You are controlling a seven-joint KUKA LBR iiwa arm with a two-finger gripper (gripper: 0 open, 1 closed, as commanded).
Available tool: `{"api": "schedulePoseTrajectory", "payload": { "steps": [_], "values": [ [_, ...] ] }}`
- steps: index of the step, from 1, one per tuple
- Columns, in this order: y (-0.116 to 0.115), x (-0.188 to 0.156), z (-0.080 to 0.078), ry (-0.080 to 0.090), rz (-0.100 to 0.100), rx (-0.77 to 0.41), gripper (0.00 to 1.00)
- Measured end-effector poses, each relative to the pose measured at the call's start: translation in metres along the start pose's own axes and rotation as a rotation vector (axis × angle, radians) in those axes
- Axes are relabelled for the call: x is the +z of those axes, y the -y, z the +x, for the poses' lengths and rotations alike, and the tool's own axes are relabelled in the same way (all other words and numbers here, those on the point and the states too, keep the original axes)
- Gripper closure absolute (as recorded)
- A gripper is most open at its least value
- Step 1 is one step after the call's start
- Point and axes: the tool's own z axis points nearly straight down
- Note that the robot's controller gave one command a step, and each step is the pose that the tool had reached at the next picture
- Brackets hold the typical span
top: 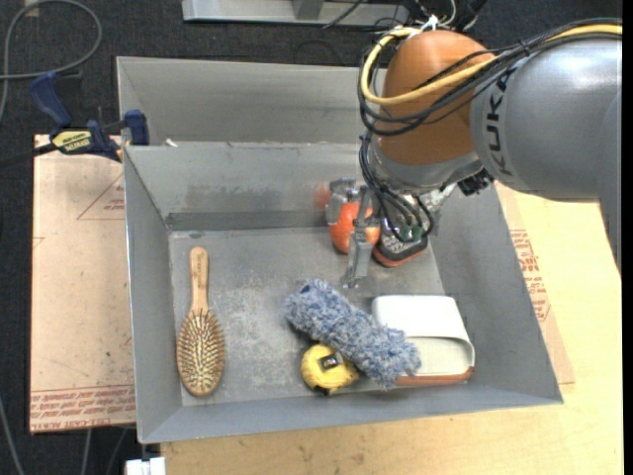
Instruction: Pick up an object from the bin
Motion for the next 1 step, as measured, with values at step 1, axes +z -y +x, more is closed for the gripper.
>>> {"api": "schedulePoseTrajectory", "payload": {
  "steps": [1],
  "values": [
    [0.0002,-0.0047,-0.0011,0.007,0.0,0.001,0.0]
  ]
}}
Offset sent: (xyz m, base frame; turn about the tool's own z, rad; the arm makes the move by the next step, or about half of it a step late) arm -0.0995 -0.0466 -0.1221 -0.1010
